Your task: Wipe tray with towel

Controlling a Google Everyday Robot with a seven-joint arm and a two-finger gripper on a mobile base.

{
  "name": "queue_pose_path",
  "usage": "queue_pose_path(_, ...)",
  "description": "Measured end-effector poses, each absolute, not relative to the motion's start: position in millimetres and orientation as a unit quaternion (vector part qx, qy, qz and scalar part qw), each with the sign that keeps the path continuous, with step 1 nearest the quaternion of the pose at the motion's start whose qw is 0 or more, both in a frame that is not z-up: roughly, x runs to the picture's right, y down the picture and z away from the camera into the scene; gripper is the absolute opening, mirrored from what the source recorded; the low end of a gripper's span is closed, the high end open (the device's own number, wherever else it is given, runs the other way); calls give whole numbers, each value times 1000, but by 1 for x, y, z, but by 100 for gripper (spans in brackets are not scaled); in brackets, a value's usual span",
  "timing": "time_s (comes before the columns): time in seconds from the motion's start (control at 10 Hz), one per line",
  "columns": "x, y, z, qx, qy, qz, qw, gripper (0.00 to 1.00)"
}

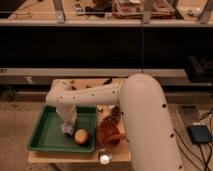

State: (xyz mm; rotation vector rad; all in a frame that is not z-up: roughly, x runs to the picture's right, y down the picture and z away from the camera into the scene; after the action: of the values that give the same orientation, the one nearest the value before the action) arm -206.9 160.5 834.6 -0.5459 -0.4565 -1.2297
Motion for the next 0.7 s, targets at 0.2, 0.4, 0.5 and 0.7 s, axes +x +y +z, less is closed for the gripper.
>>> queue_pose_path(0.2,-216,149,839,-245,-209,-570,755,0)
queue_pose_path(0.4,-249,135,851,-237,-214,-584,746,0)
queue_pose_path(0.5,-269,133,859,-236,-219,-593,738,0)
queue_pose_path(0.7,-308,136,869,-230,-231,-613,720,0)
